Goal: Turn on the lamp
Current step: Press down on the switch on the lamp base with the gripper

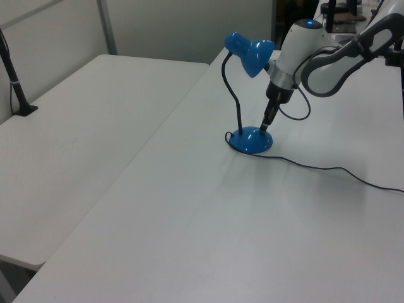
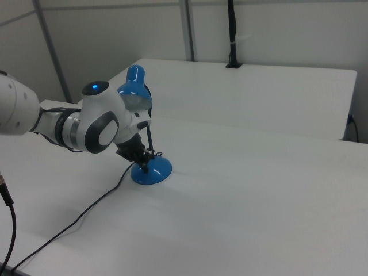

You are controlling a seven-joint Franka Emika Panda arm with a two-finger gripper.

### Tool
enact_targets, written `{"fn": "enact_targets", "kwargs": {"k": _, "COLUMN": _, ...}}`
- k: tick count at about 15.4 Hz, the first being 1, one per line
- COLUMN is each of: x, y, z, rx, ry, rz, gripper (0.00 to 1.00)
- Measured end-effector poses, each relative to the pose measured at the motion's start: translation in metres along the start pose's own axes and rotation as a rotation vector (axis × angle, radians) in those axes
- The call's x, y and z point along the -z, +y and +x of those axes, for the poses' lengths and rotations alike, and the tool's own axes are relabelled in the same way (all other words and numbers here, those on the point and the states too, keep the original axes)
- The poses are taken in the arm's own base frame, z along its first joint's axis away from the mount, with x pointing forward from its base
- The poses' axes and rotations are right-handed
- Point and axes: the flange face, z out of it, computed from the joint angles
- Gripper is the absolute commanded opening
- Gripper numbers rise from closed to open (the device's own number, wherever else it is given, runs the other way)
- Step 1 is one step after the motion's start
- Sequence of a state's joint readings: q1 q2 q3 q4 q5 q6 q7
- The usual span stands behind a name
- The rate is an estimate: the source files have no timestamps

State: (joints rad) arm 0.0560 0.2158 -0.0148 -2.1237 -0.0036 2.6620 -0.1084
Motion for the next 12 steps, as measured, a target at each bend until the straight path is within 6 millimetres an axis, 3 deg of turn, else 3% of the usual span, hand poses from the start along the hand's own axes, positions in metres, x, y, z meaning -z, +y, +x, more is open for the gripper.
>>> {"fn": "enact_targets", "kwargs": {"k": 12, "x": -0.0082, "y": -0.0034, "z": 0.0083, "rx": -0.005, "ry": 0.018, "rz": 0.002, "gripper": 0.00}}
